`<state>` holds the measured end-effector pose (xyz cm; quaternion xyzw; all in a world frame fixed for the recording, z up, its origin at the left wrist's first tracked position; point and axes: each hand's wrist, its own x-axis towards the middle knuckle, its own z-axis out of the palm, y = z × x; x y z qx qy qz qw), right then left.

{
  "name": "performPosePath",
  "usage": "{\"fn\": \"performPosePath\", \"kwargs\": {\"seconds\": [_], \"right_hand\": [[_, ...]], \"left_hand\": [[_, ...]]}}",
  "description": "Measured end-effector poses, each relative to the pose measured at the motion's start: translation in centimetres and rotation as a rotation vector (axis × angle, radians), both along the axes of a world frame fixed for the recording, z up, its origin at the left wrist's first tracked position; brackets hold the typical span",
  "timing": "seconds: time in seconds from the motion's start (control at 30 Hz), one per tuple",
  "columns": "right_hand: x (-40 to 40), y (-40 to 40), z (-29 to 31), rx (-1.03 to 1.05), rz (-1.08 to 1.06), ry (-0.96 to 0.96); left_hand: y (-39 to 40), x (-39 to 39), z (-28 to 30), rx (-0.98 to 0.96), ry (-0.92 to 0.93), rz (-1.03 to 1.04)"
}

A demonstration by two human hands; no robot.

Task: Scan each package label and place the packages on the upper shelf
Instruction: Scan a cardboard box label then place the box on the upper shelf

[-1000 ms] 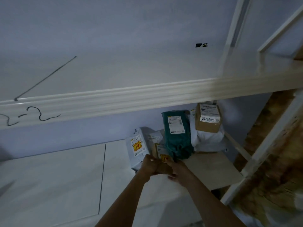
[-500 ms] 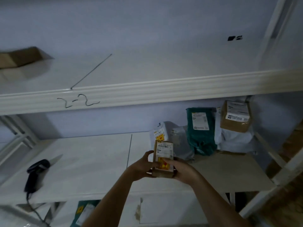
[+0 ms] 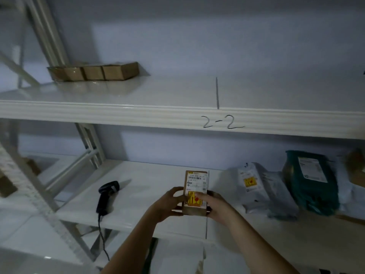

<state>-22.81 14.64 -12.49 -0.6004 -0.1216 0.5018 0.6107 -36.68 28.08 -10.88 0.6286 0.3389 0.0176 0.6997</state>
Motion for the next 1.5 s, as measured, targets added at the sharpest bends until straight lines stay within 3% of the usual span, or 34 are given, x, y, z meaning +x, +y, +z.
{"fn": "performPosePath", "kwargs": {"seconds": [0.27,0.5,0.67,0.77,0.87,0.97,1.2,1.37,1.5], "right_hand": [[-8.6,11.7,0.1,-0.062,0.021,-0.146],[-10.6,19.4,-1.3,-0.148,0.074,-0.185],[-9.5,25.2,-3.0,-0.184,0.154,-0.216],[-7.9,28.5,-3.6,-0.209,0.204,-0.224],[-6.8,31.1,-3.9,-0.214,0.225,-0.207],[-6.7,33.2,-4.3,-0.194,0.244,-0.167],[-8.0,35.2,-5.5,-0.235,0.258,-0.109],[-9.1,35.0,-5.1,-0.266,0.185,-0.11],[-10.5,34.0,-4.2,-0.262,0.083,-0.106]], "left_hand": [[9.5,-10.3,-1.2,0.033,0.004,0.197],[17.2,-12.8,-3.0,0.009,0.047,0.48],[22.7,-13.6,-4.5,0.179,0.206,0.6],[25.8,-14.8,-5.2,0.372,0.41,0.599],[28.4,-15.0,-5.1,0.26,0.534,0.565],[30.2,-13.9,-5.2,0.135,0.698,0.394],[32.4,-13.5,-7.4,0.094,0.798,0.209],[34.2,-14.8,-8.3,-0.088,0.679,0.153],[34.9,-15.7,-7.6,-0.018,0.51,0.118]]}}
